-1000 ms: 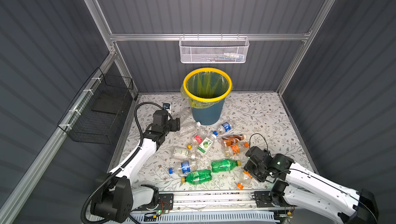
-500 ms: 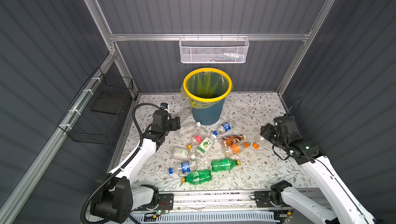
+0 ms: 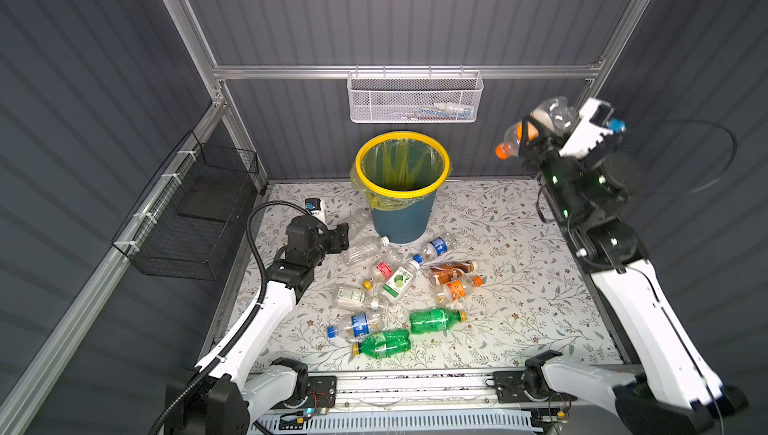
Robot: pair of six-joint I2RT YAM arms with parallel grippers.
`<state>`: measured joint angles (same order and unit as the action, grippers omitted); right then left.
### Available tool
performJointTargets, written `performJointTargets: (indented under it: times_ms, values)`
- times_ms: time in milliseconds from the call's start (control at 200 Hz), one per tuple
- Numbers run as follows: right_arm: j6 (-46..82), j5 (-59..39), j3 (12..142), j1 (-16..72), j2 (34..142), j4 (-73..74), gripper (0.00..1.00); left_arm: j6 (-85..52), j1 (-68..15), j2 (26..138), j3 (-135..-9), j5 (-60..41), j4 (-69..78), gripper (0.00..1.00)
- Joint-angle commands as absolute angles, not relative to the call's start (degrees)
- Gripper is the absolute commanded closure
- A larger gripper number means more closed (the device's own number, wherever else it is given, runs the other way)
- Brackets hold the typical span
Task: Throw the plastic bottles in the bin
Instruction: 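Lift the clear bottle with the right gripper and drop it into the bin, then reach the left gripper to the Sprite bottle and grasp it while the right arm withdraws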
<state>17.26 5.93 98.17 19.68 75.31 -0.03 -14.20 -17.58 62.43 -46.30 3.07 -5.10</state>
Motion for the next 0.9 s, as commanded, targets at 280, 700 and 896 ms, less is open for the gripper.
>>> performJointTargets:
  times_ms: [280,700,896]
  values:
    - [17.10,-14.03,159.69,22.33,121.31,-49.94,0.08,7.14,-21.27,61.43,-54.99,-3.43,-30.22,0.08]
    - [21.51,-6.34,104.36,14.89,85.86,-27.50,0.02,20.54,-33.44,60.83,-54.51,0.87,-44.79,0.09]
    - [27.52,-8.89,80.33,6.68,74.35,-19.94,0.02,26.57,-36.89,63.71,-54.25,-2.67,-48.78,0.11]
